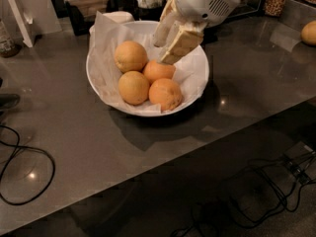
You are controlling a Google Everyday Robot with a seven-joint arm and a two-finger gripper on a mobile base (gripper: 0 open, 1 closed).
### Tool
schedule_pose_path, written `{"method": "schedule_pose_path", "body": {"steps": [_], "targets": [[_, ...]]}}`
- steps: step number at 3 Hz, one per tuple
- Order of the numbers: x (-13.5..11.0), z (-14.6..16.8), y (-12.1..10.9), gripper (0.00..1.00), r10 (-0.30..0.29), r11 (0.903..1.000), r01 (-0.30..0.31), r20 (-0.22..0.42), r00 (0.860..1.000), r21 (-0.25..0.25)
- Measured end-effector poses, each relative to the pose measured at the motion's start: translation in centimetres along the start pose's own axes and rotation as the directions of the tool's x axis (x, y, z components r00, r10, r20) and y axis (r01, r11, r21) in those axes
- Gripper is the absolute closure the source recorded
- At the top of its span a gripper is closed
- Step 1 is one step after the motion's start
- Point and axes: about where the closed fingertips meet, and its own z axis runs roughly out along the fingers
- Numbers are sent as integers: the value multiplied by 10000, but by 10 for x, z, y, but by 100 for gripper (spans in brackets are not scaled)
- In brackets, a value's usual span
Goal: Pick orange from white bowl
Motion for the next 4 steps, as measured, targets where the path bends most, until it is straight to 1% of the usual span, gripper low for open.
{"method": "schedule_pose_path", "body": {"steps": [1,2,3,4], "targets": [[21,12,0,35,683,9976,-682,72,9976,-139],[38,23,-2,12,1157,9929,-1154,88,9932,-302],[37,35,-16,0,918,9948,-913,85,9957,-447],[20,54,-42,0,349,9975,-304,707,9969,-644]]}}
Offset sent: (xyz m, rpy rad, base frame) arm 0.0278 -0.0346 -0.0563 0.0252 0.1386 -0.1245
